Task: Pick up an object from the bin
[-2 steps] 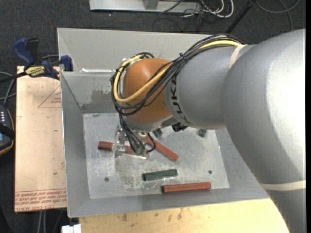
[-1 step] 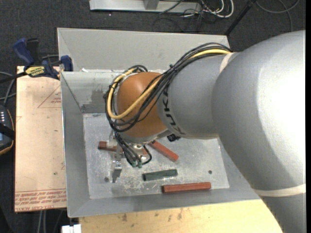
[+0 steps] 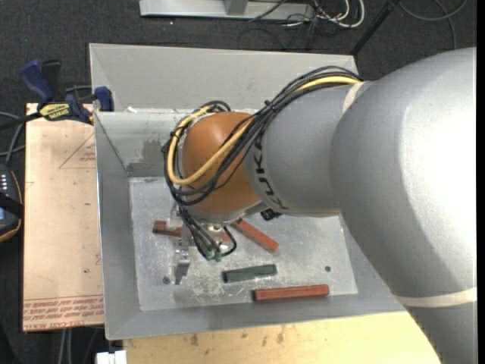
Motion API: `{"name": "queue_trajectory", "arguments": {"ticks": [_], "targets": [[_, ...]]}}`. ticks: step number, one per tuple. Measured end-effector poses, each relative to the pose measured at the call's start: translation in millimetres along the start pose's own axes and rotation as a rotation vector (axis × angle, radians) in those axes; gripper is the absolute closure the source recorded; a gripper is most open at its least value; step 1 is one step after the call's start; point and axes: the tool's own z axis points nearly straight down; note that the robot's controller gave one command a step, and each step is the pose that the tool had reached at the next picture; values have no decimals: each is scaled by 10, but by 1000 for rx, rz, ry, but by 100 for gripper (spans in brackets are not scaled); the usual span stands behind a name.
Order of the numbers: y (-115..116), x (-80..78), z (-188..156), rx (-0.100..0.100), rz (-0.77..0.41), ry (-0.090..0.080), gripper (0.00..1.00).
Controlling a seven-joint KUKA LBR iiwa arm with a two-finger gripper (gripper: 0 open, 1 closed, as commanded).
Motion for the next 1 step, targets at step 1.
{"name": "queue_trajectory", "arguments": {"ticks": [1], "targets": [[-71, -512, 149, -2, -43, -6, 0]]}}
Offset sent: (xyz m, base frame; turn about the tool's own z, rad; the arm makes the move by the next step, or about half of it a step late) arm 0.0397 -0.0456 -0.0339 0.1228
